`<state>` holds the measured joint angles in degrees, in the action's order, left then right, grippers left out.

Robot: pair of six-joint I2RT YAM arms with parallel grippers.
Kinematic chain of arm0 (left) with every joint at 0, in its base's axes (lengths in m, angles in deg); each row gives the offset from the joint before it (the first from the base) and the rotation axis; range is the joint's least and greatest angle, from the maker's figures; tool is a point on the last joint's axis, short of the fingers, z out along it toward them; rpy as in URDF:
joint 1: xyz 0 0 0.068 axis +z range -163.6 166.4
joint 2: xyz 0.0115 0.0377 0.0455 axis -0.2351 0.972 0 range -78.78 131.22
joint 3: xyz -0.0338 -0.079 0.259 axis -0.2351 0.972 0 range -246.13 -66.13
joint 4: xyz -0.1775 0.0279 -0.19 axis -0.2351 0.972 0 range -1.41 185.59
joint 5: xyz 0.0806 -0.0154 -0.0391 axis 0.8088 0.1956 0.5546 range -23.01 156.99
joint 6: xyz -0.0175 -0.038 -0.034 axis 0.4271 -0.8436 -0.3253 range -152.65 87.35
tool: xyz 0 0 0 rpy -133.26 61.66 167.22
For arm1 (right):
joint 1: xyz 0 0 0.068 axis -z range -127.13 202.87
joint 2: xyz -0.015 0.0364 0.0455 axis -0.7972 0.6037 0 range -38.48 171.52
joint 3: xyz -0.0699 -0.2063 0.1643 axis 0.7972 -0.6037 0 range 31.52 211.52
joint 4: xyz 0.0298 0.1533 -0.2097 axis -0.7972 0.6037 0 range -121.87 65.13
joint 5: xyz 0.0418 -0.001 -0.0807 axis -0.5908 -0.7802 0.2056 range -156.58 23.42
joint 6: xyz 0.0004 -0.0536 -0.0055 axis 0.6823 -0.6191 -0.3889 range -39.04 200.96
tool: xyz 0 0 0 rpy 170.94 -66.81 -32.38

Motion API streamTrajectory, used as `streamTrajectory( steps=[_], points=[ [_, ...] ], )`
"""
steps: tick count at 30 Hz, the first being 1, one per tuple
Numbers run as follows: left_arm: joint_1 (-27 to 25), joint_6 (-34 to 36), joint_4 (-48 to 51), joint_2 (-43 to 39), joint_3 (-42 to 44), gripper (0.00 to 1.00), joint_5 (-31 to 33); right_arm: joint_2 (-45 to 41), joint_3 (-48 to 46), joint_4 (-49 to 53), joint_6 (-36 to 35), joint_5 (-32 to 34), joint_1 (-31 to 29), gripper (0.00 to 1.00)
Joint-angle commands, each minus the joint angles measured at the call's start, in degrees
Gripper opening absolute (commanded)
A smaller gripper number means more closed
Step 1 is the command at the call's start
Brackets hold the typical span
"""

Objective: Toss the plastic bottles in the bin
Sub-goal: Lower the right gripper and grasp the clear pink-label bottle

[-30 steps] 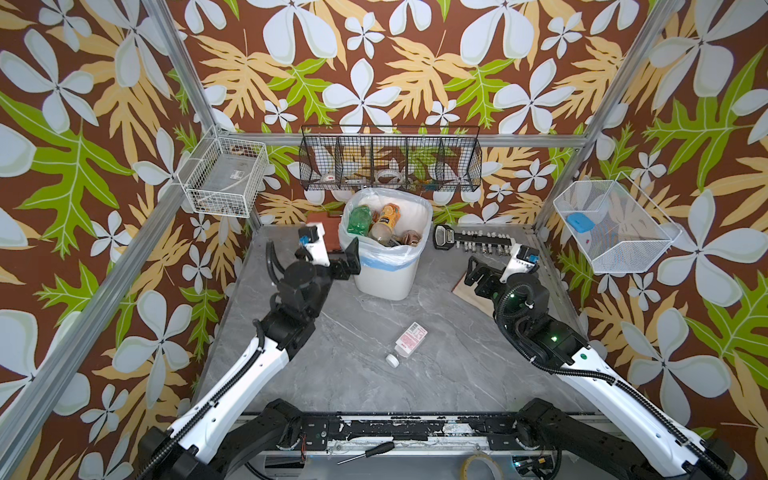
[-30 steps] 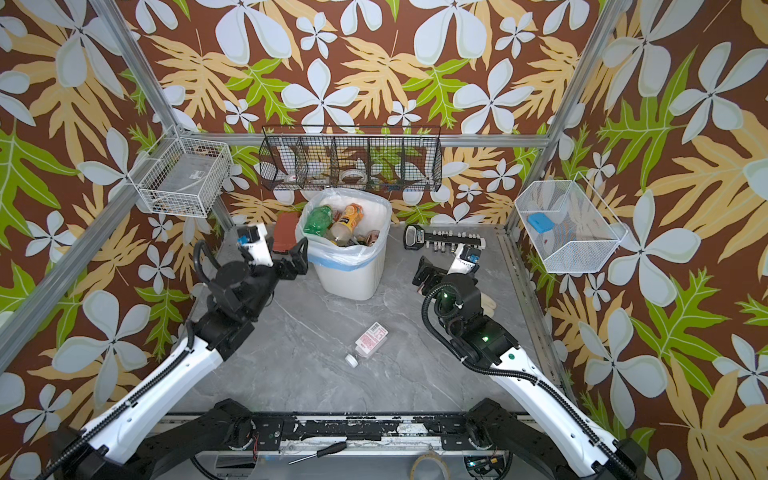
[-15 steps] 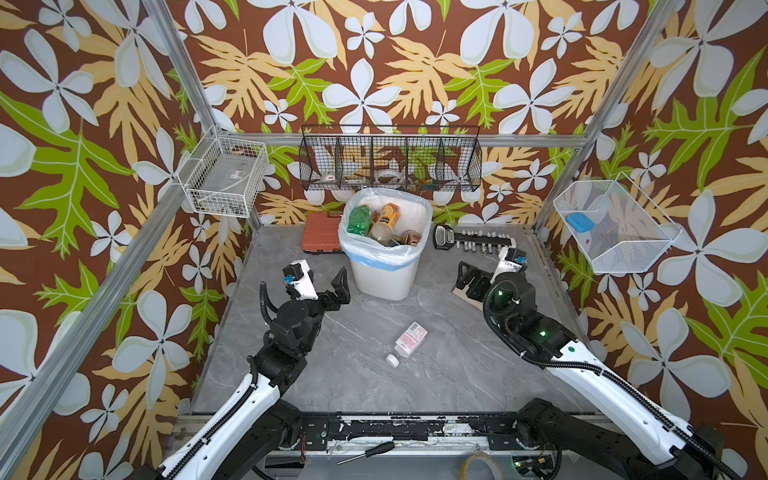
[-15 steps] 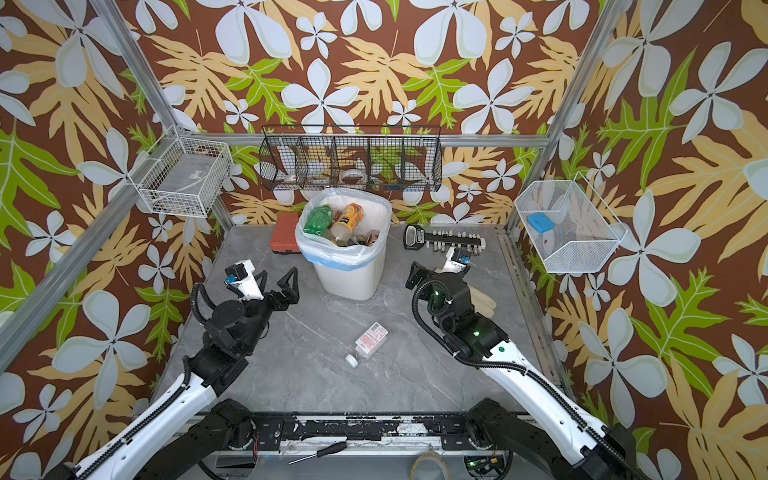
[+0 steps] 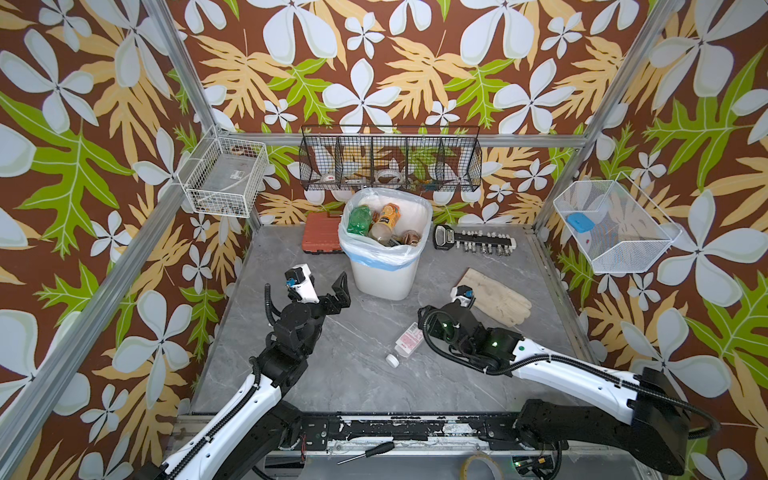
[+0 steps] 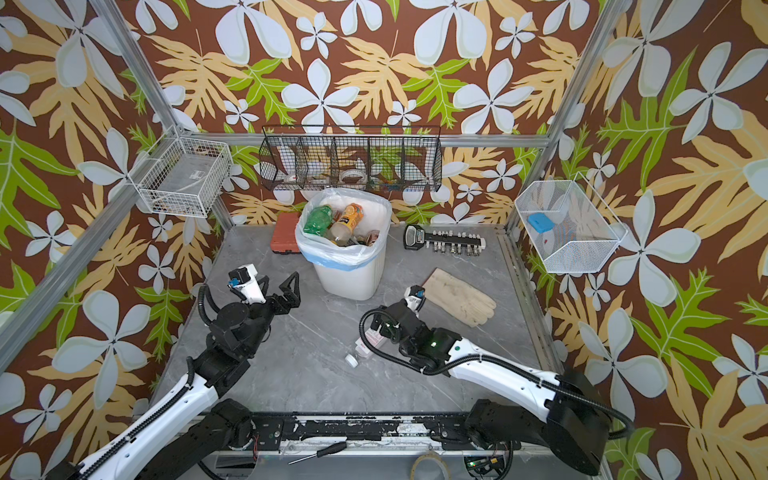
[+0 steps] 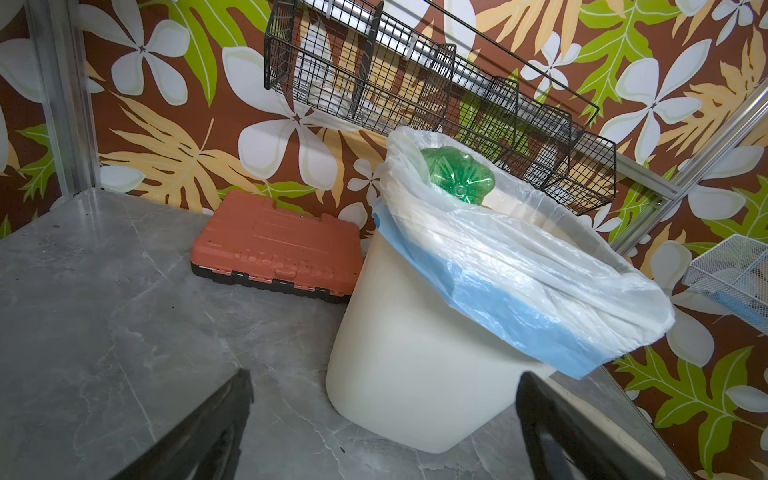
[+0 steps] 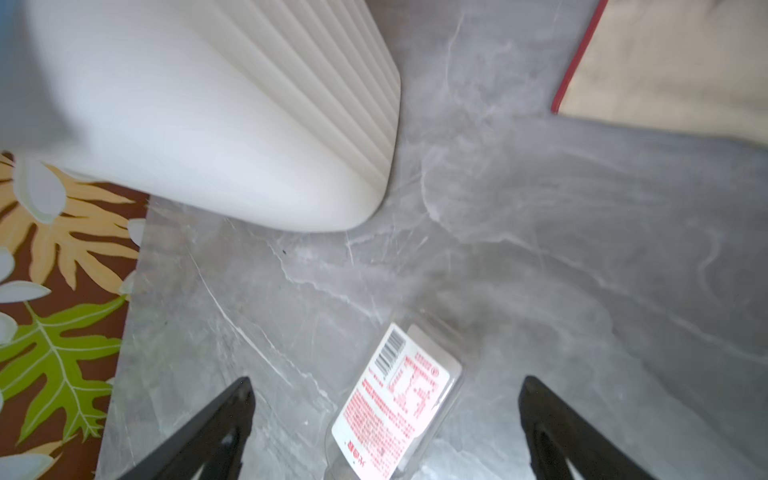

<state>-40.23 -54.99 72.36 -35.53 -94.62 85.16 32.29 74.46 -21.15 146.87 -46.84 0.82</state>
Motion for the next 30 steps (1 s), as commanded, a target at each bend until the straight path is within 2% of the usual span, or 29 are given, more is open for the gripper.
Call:
streamTrajectory(
  steps=[1,5,14,23,26,30],
  points=[
    [0.2,-0.7,-0.3,-0.9,0.3,1.0,1.0,4.5,1.8,0.5,7.2,0.1,-2.3,0.99],
    [0.2,-0.6,-0.1,-2.3,1.4,1.0,1.7,11.0,4.2,2.0,9.6,-1.2,-3.0,1.0],
    [0.2,-0.6,0.5,-2.9,1.7,1.0,2.7,19.5,7.7,4.1,12.1,-3.5,-3.0,1.0],
    [0.2,-0.1,0.6,-2.1,1.3,1.0,2.7,28.2,13.3,6.2,8.4,-7.1,-2.9,1.0],
    [0.2,-0.1,0.8,-1.8,1.2,1.0,3.0,30.0,13.8,5.8,8.0,-8.3,-3.0,0.96],
    [0.2,-0.1,1.2,-2.0,1.1,1.0,3.0,30.8,13.5,4.9,7.4,-8.8,-3.0,0.83]
  ],
)
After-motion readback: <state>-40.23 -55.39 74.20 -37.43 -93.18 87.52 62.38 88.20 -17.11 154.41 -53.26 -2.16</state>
